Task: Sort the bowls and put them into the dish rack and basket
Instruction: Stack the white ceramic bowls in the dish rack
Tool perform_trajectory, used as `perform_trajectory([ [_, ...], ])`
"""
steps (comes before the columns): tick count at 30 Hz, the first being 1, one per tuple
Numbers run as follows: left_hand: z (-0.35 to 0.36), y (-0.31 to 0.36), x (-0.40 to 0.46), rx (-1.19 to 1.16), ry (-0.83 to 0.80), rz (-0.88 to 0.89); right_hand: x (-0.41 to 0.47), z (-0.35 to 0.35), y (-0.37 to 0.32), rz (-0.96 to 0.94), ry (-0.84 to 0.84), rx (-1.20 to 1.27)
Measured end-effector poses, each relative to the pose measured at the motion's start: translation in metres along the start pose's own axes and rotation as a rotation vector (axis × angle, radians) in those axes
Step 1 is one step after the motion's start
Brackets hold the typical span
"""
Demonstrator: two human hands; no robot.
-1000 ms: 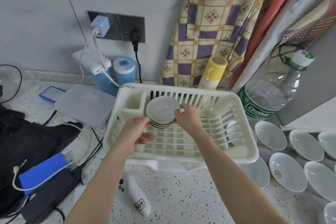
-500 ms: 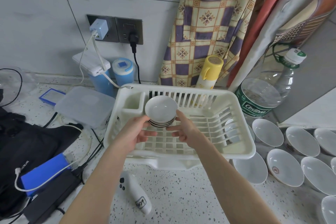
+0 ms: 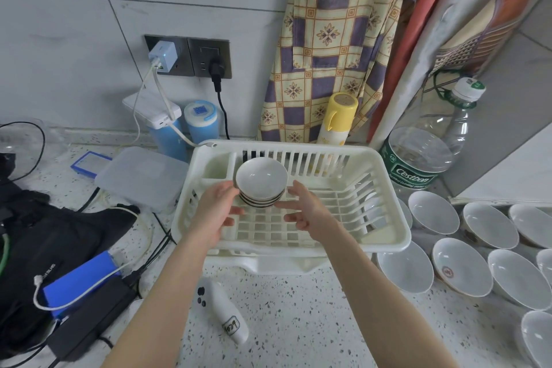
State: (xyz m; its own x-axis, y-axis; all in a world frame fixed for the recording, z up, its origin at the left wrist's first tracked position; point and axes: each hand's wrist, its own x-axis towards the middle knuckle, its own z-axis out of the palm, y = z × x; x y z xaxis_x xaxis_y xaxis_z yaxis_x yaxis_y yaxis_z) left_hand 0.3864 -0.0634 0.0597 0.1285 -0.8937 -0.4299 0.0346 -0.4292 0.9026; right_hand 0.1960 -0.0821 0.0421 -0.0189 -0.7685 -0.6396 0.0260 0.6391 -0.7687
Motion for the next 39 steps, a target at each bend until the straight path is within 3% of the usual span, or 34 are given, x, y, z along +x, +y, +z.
perform_trajectory([
  [6,0.02,0.006,-0.037,-0.034,0.096,0.312,-0.064,-0.041,-0.001,-0.275,0.038,0.126],
  [10,0.052,0.005,-0.067,-0.119,0.038,0.452,-0.109,-0.091,0.027,-0.422,0.079,0.278],
  [13,0.081,-0.006,-0.088,-0.105,-0.084,0.47,-0.13,-0.142,0.064,-0.392,0.225,0.386],
  [16,0.113,-0.022,-0.101,-0.037,-0.222,0.451,-0.138,-0.191,0.104,-0.25,0.416,0.412],
  [18,0.135,-0.034,-0.107,0.0,-0.324,0.443,-0.141,-0.217,0.128,-0.167,0.458,0.385],
  [21,0.164,-0.056,-0.117,0.029,-0.448,0.354,-0.141,-0.25,0.155,-0.048,0.435,0.388],
  [24,0.198,-0.081,-0.125,0.178,-0.529,0.078,-0.135,-0.277,0.17,0.068,0.402,0.436],
  [28,0.246,-0.111,-0.125,0.457,-0.372,-0.233,-0.119,-0.303,0.174,0.146,0.354,0.456],
  [34,0.294,-0.133,-0.125,0.412,-0.175,-0.248,-0.096,-0.321,0.164,0.182,0.31,0.363],
  [39,0.311,-0.142,-0.123,0.245,-0.075,-0.314,-0.087,-0.328,0.159,0.168,0.303,0.331],
])
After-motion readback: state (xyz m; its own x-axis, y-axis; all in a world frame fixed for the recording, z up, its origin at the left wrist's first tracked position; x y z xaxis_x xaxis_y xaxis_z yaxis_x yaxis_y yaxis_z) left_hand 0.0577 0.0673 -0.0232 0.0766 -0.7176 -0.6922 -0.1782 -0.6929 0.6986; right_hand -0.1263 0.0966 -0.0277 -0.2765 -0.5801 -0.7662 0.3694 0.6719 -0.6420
